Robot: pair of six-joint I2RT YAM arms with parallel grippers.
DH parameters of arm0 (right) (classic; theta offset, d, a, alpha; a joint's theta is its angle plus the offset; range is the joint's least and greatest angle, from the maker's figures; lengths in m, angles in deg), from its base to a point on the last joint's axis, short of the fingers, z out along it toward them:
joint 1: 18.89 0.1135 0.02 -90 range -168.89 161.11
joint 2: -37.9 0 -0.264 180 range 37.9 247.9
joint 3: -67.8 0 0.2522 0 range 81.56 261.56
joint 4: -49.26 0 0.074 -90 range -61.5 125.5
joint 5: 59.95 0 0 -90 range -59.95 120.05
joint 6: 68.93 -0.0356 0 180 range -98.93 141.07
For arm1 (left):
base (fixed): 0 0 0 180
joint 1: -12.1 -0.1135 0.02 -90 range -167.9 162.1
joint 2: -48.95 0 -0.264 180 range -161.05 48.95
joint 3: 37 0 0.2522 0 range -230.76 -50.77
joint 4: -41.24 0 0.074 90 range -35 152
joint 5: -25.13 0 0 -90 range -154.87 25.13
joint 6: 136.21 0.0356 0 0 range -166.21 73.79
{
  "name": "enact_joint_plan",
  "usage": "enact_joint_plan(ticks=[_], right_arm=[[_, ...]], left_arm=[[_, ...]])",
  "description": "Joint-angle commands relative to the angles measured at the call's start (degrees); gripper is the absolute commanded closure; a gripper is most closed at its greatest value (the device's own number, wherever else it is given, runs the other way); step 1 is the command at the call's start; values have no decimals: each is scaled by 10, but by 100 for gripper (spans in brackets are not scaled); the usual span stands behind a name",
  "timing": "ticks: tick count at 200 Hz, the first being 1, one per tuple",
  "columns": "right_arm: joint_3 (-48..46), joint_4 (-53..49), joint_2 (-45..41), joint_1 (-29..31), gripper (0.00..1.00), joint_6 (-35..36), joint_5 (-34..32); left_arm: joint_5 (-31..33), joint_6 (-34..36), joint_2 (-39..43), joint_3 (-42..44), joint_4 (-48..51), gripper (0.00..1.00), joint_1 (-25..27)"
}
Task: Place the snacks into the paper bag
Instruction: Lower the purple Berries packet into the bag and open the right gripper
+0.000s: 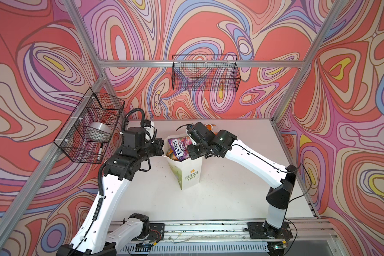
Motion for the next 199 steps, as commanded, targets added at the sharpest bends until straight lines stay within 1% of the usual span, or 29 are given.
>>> enact_joint_plan(ticks=[1, 7, 32, 47, 60, 69, 83, 100, 121, 150, 159, 188, 199], right_arm=[[0, 4, -6, 3, 94, -1, -22], [6, -1, -5, 3, 91, -1, -26], [31, -15, 0, 3, 72, 2, -39], [38, -19, -1, 3, 58, 4, -41], [36, -14, -7, 2, 40, 4, -49], [29, -9, -13, 3, 32, 4, -55], [21, -3, -23, 2, 23, 2, -62], [32, -2, -31, 3, 18, 0, -71], [85, -13, -21, 3, 16, 12, -66], [137, -19, 16, 2, 17, 27, -55], [145, -16, 27, 2, 22, 31, -51], [165, -20, 65, 1, 45, 30, -49], [170, -25, 74, 2, 50, 29, -47]], left_arm=[[2, 3, 13, 1, -32, 100, -3], [6, 3, 12, 0, -31, 100, -4], [11, 6, 17, 1, -32, 100, -3], [15, 6, 16, 3, -32, 100, -3], [11, 5, 11, 0, -29, 100, -3], [2, 3, 9, -1, -29, 100, -3], [-5, 2, 11, 0, -31, 100, -4], [1, 3, 11, 0, -32, 100, -3], [11, 6, 12, -2, -28, 100, -4], [16, 7, 18, 2, -32, 100, -3], [15, 7, 17, 1, -32, 100, -4], [1, 4, 14, 1, -33, 100, -3], [3, 4, 14, 1, -33, 100, -4]])
